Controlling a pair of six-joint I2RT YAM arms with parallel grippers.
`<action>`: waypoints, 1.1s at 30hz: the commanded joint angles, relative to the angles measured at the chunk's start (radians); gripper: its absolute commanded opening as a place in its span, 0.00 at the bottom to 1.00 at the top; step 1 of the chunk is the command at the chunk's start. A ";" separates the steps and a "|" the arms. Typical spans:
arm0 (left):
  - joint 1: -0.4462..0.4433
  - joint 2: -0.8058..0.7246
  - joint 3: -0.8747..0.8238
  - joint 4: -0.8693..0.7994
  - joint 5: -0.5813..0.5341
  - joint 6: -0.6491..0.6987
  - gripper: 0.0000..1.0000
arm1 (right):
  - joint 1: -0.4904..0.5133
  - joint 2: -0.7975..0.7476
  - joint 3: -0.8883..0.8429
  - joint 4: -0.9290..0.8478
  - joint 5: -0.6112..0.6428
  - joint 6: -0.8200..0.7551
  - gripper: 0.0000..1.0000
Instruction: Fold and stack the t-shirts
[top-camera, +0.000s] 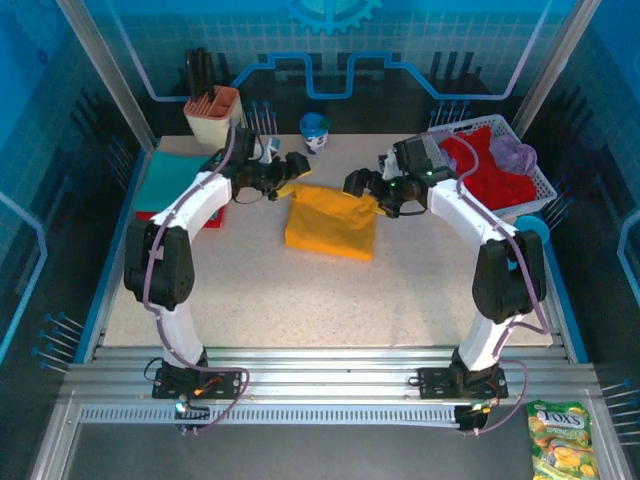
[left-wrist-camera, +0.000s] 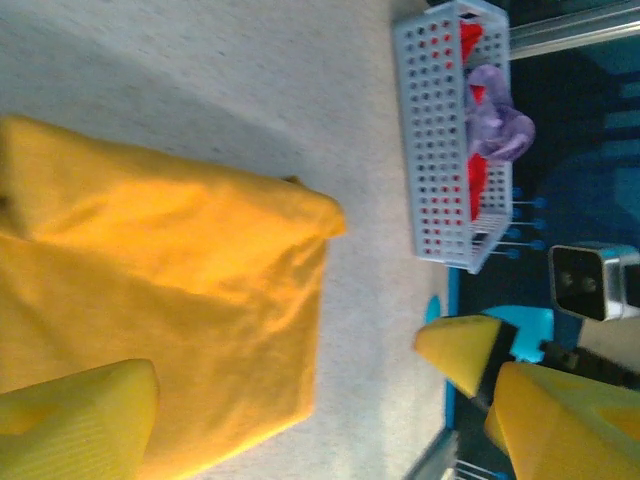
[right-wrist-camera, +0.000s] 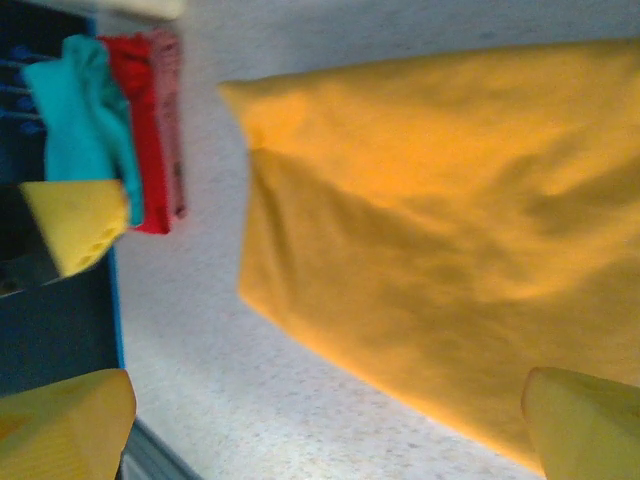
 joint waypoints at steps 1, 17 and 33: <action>-0.042 0.017 -0.073 0.158 0.012 -0.098 0.81 | 0.041 0.002 -0.084 0.171 -0.033 0.120 1.00; -0.087 0.290 -0.130 0.503 -0.053 -0.273 0.56 | 0.120 0.160 -0.414 0.847 -0.110 0.420 1.00; 0.016 0.303 -0.145 0.443 -0.064 -0.194 0.57 | 0.030 0.101 -0.587 0.850 -0.134 0.355 1.00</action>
